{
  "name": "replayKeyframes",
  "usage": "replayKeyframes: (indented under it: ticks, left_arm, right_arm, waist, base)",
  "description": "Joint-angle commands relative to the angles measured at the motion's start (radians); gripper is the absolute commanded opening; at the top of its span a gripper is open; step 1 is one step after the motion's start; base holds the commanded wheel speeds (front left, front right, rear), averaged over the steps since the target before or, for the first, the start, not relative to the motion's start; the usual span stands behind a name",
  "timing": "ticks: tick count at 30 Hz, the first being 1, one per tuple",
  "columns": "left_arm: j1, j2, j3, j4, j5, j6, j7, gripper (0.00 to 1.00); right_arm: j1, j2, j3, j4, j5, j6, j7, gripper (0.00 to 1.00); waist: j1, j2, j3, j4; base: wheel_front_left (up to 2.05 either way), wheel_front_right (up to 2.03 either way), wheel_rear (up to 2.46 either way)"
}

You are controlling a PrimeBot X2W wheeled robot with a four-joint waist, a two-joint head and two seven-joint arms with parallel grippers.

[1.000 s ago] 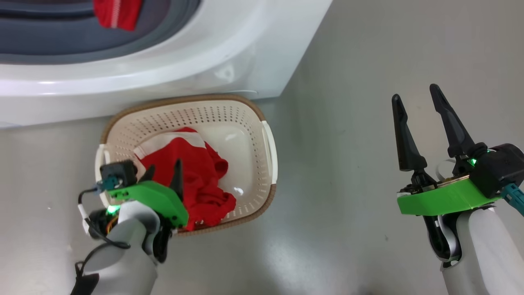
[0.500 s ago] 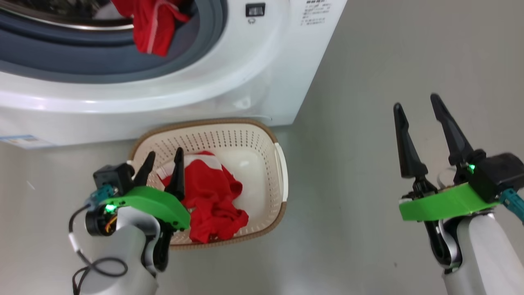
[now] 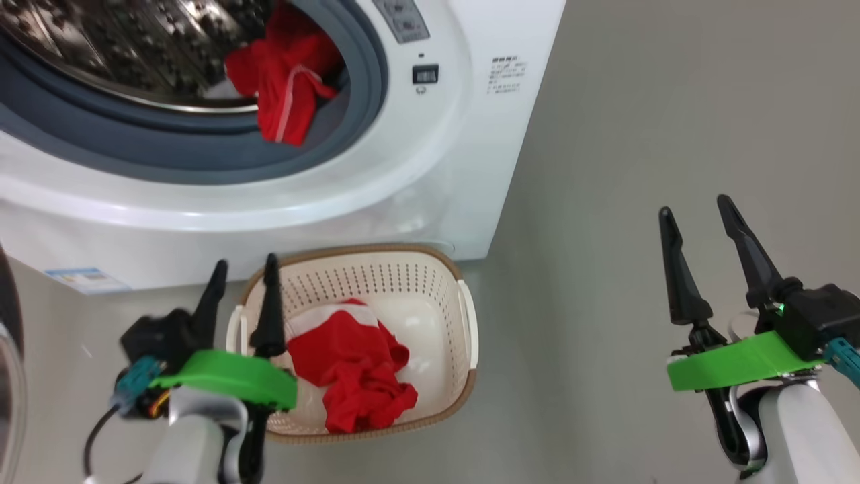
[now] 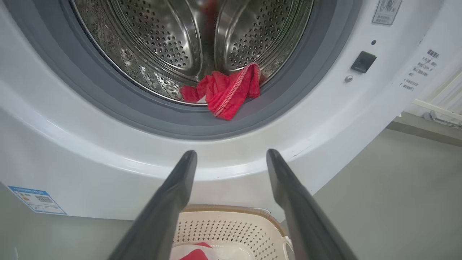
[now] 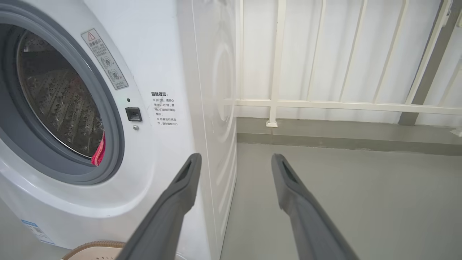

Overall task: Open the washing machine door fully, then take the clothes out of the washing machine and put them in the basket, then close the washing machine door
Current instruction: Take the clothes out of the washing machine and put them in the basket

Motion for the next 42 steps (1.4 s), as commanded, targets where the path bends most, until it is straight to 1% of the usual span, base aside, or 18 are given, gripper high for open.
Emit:
replayKeyframes:
  ticks: [1, 10, 15, 18, 22, 30, 35, 42]
  left_arm:
    - [0.018, 0.016, 0.040, -0.032, 0.009, 0.001, -0.009, 1.00]
    - [0.135, 0.007, 0.122, -0.157, 0.069, -0.014, -0.009, 1.00]
    - [0.191, 0.006, 0.137, -0.217, 0.097, -0.048, -0.009, 1.00]
    - [0.218, 0.005, 0.143, -0.240, 0.115, -0.057, -0.009, 1.00]
    - [0.256, 0.004, 0.150, -0.272, 0.134, -0.060, -0.009, 1.00]
    - [0.330, 0.003, 0.136, -0.303, 0.130, -0.063, -0.009, 1.00]
    - [0.365, 0.003, 0.121, -0.309, 0.126, -0.073, -0.009, 1.00]
    - [0.383, 0.003, 0.124, -0.320, 0.115, -0.058, -0.009, 1.00]
  right_arm:
    - [0.008, -0.003, 0.015, -0.026, 0.006, 0.004, -0.006, 1.00]
    - [0.067, -0.003, 0.014, -0.046, 0.013, 0.004, -0.006, 1.00]
    - [0.106, -0.003, 0.002, -0.066, 0.009, 0.004, -0.006, 1.00]
    - [0.122, -0.003, 0.001, -0.071, -0.001, 0.004, -0.006, 1.00]
    - [0.141, -0.003, -0.017, -0.087, -0.008, 0.004, -0.006, 1.00]
    - [0.199, -0.003, -0.035, -0.097, -0.020, 0.004, -0.006, 1.00]
    - [0.227, -0.003, -0.038, -0.100, -0.021, 0.004, -0.006, 1.00]
    - [0.241, -0.003, -0.048, -0.105, -0.023, 0.004, -0.006, 1.00]
  waist:
    - [0.0000, 0.0000, -0.032, 0.001]
    - [0.0000, 0.0000, -0.130, -0.017]
    - [0.0000, 0.0000, -0.163, -0.019]
    - [0.0000, 0.0000, -0.181, -0.023]
    - [0.0000, 0.0000, -0.205, -0.025]
    - [0.0000, 0.0000, -0.265, -0.024]
    - [0.0000, 0.0000, -0.289, -0.026]
    - [0.0000, 0.0000, -0.309, -0.026]
  base:
    - [0.00, 0.00, 0.00]
    - [0.00, 0.00, 0.00]
    - [0.00, 0.00, 0.00]
    - [0.00, 0.00, 0.00]
    - [0.00, 0.00, 0.00]
    - [0.00, 0.00, 0.00]
    - [0.00, 0.00, 0.00]
    - [0.00, 0.00, 0.00]
